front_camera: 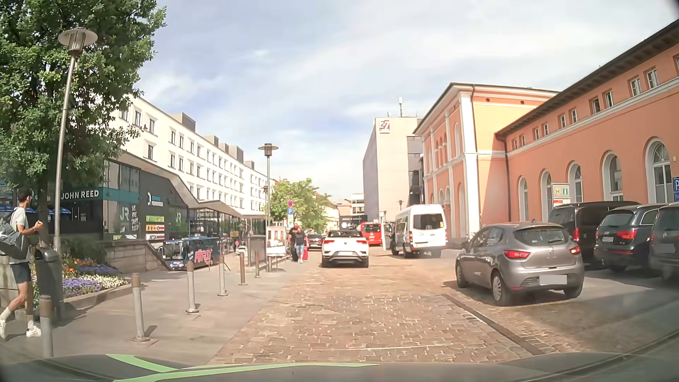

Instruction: Follow the waypoints while adhering to traffic rules and regulations

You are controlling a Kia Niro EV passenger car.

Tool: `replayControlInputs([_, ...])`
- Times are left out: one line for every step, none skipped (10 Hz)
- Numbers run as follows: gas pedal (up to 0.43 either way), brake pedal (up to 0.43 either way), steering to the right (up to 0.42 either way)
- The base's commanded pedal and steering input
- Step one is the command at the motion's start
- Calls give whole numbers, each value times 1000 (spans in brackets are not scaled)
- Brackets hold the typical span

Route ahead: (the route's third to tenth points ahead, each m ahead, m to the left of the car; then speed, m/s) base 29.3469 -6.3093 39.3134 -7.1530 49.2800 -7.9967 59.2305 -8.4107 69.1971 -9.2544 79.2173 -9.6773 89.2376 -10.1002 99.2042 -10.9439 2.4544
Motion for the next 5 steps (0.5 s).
replayControlInputs([0,0,15])
replayControlInputs([0,0,15])
replayControlInputs([0,0,13])
replayControlInputs([0,0,12])
replayControlInputs([0,0,14])
